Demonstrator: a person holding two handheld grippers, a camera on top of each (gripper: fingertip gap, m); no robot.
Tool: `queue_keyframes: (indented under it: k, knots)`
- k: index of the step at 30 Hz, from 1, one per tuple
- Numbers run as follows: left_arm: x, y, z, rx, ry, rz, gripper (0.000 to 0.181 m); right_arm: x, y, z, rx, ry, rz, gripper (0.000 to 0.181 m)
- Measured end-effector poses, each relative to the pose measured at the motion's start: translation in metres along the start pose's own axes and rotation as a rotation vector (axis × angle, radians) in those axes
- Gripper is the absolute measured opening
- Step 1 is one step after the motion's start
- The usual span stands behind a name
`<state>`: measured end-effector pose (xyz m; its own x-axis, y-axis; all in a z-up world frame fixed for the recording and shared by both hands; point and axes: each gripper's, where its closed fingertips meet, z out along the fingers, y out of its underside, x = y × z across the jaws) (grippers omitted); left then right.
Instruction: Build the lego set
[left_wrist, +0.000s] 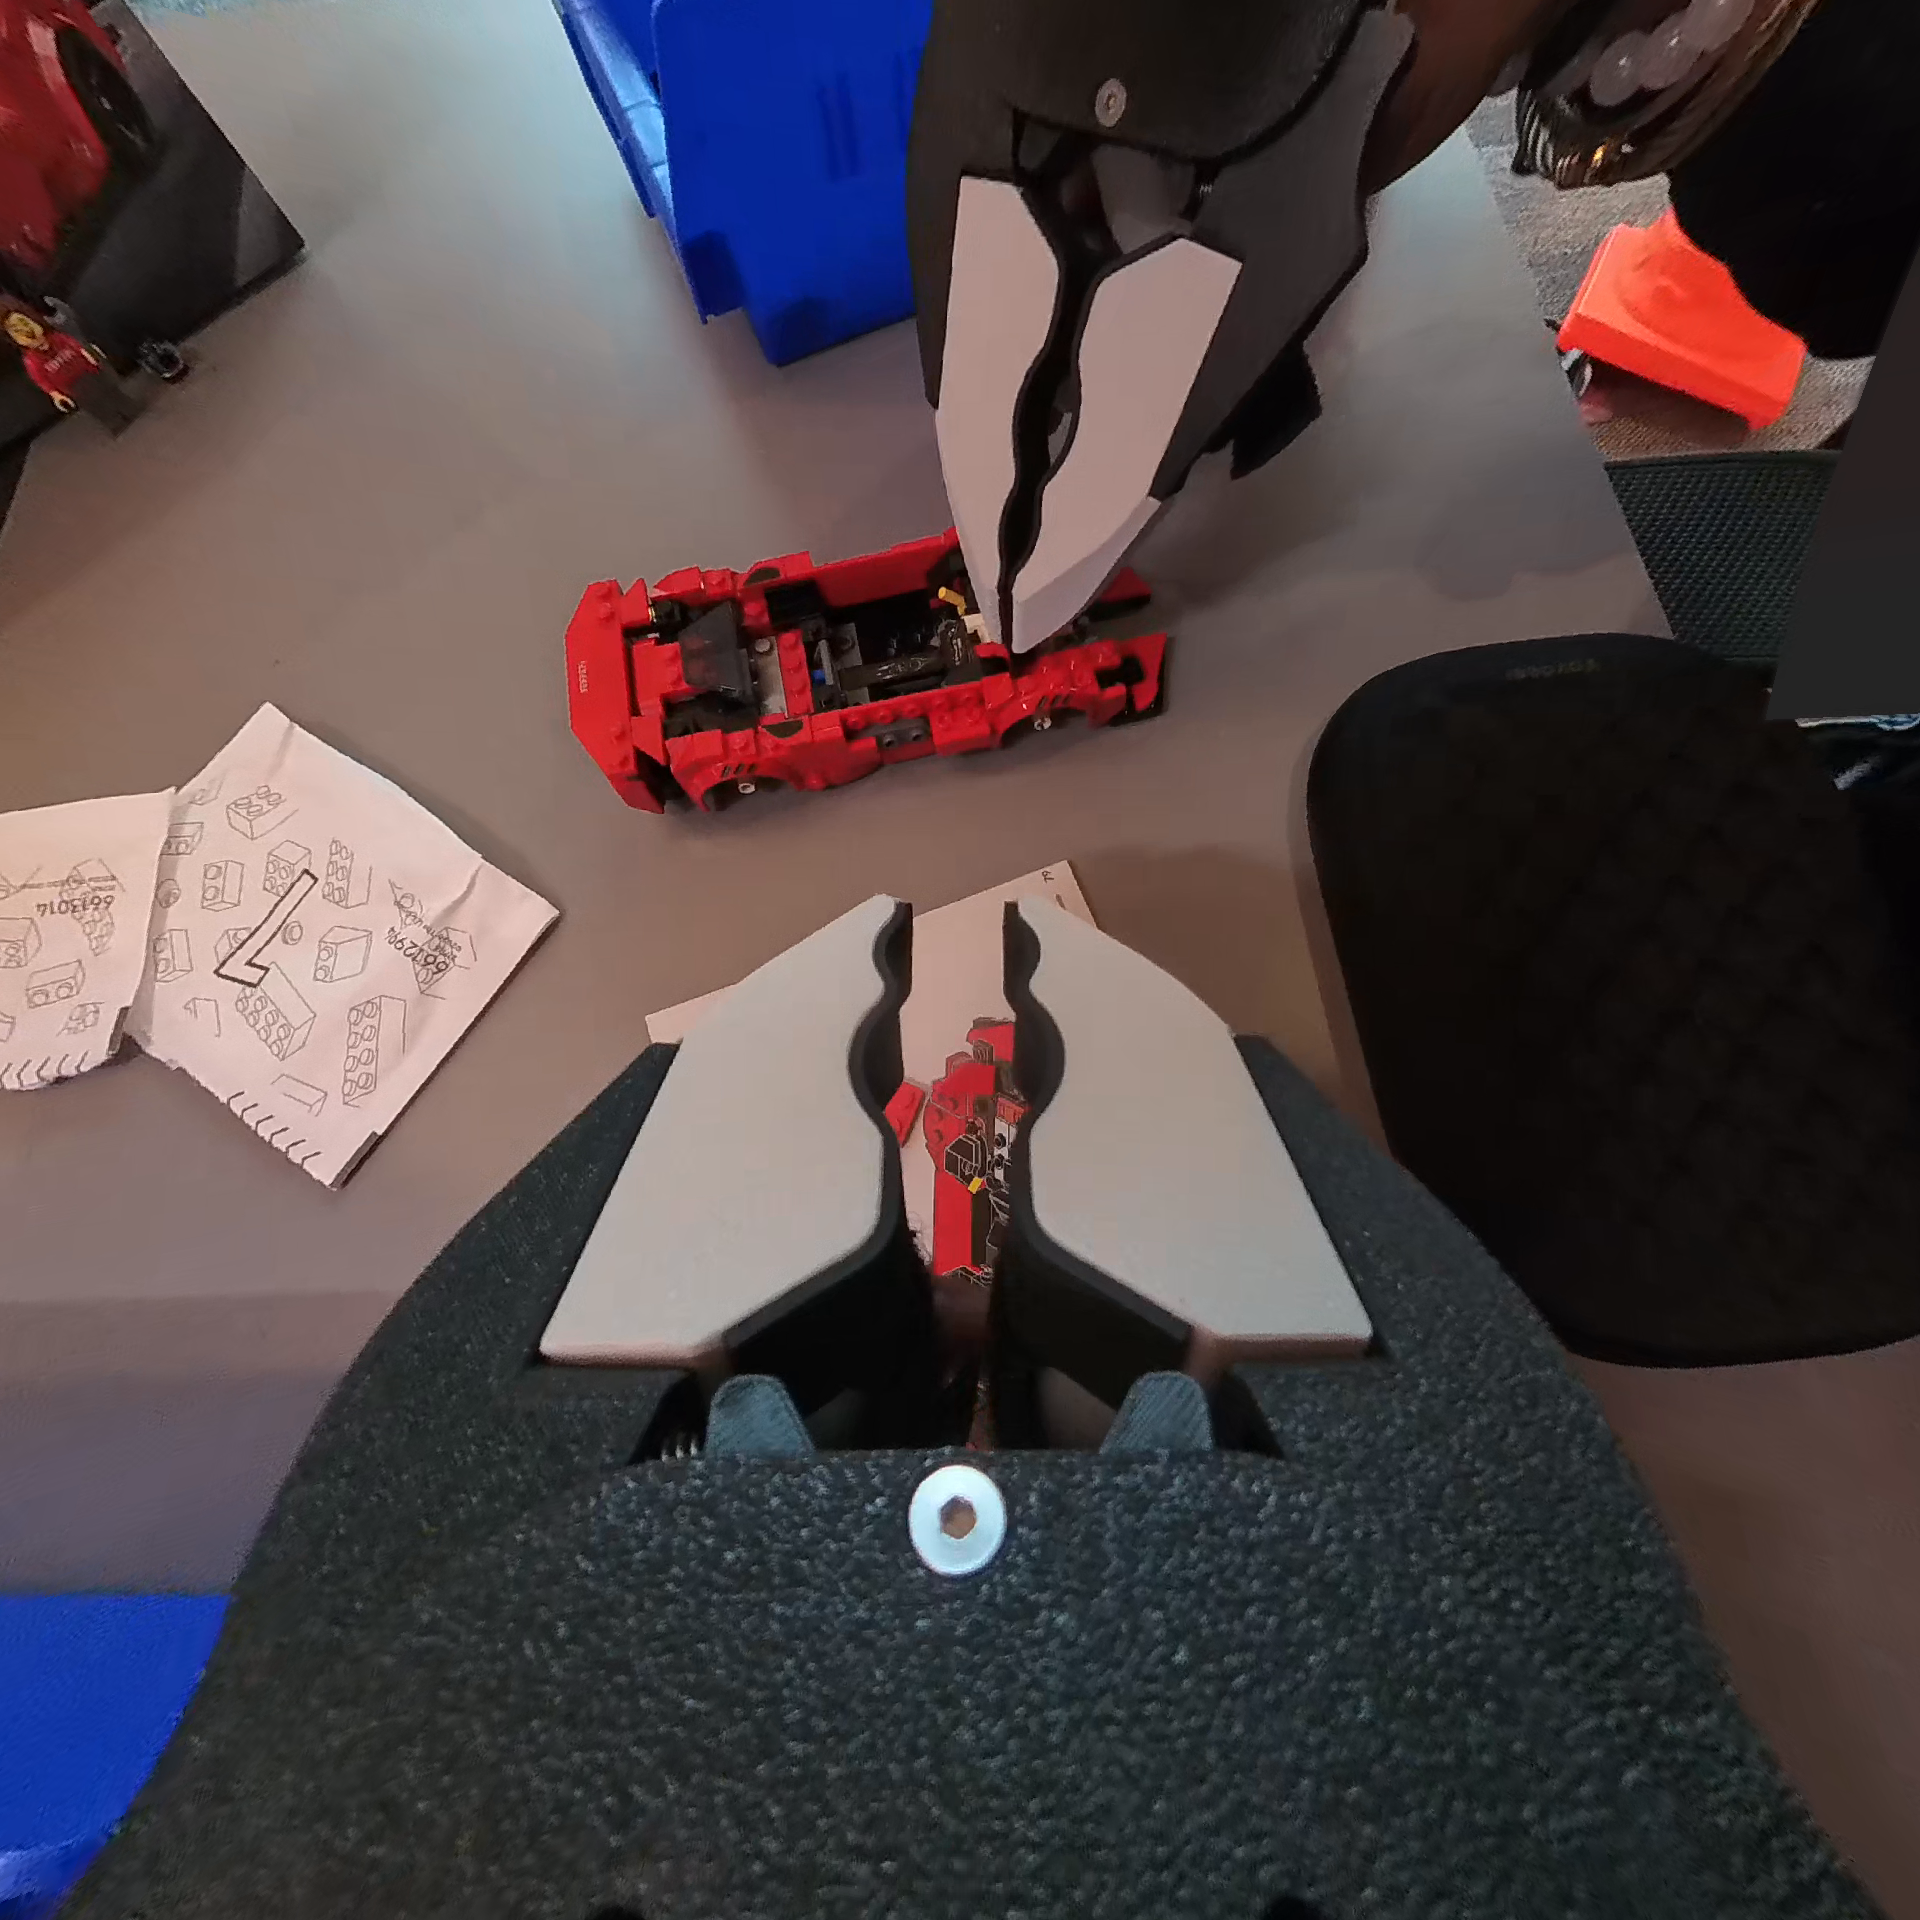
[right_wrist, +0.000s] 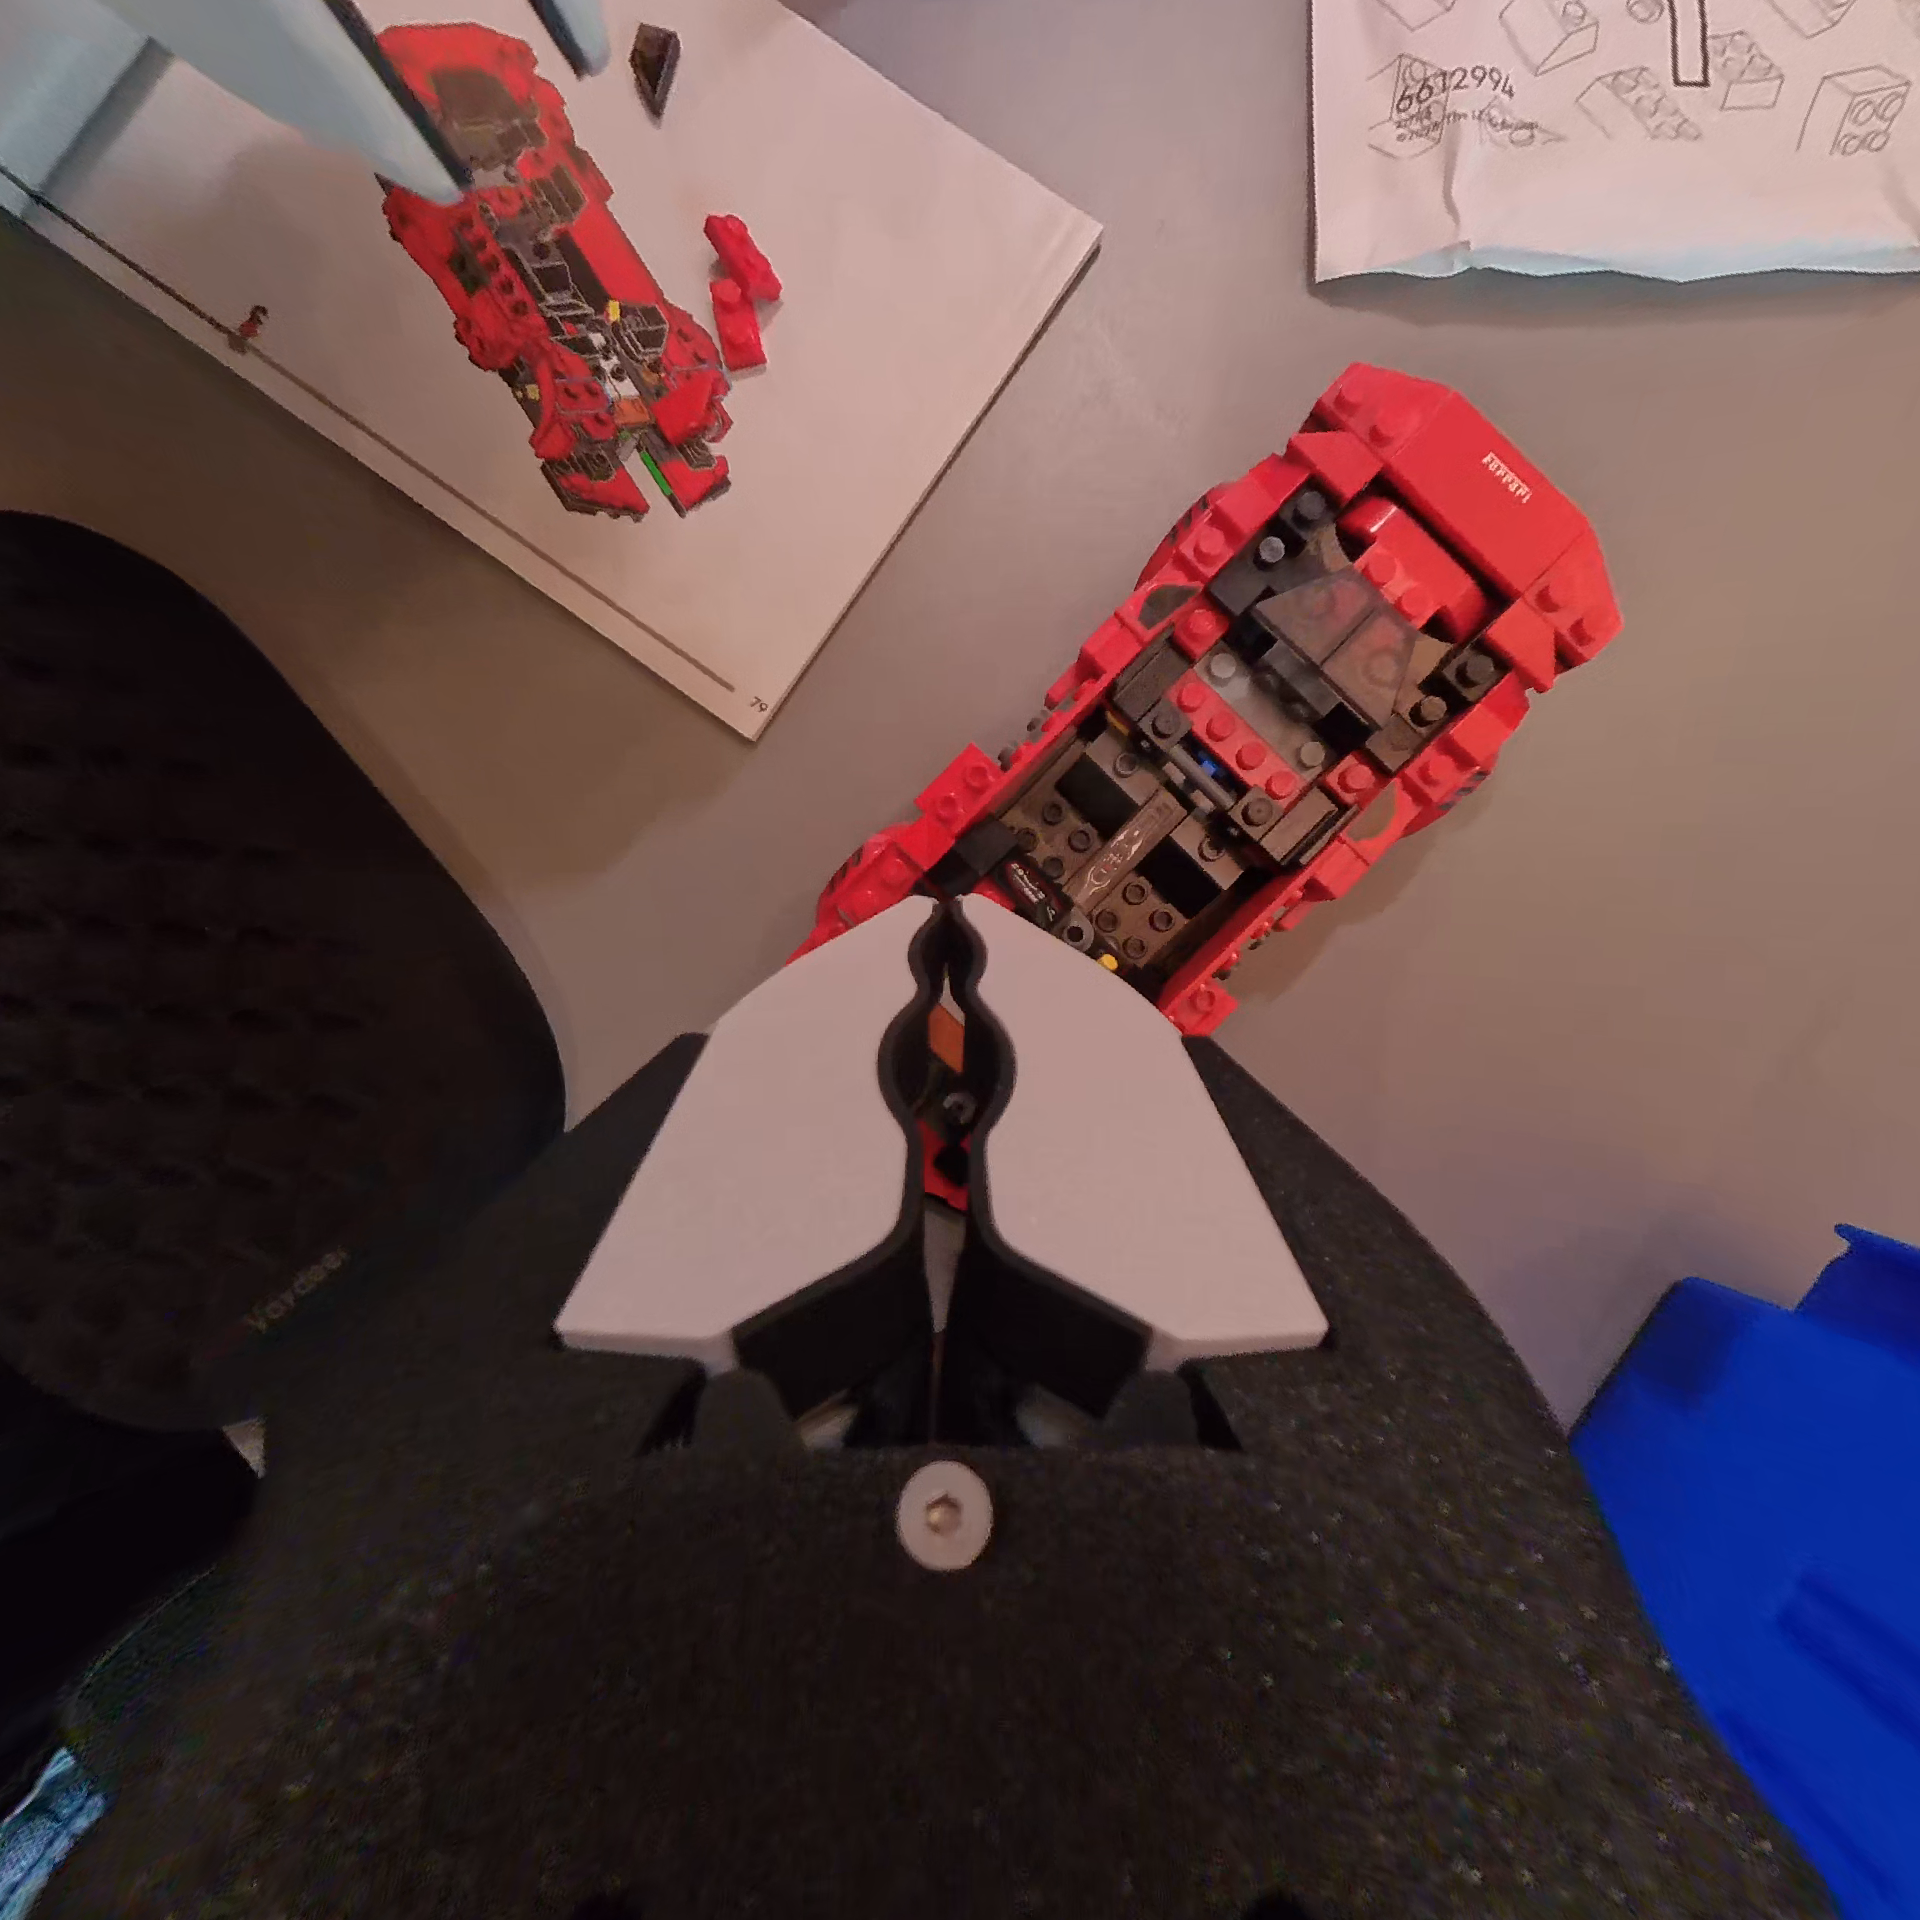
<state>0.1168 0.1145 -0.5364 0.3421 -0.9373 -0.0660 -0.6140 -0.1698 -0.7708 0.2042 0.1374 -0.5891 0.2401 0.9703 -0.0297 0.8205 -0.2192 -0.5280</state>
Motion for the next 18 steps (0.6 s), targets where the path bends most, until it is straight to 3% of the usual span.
queue_keyframes:
  k: [18]
  knots:
    - [0.0007,0.0013,0.0004,0.033,0.008,-0.018,0.015,-0.0010,-0.0016,0.0032,-0.119,0.024,0.100,0.000]
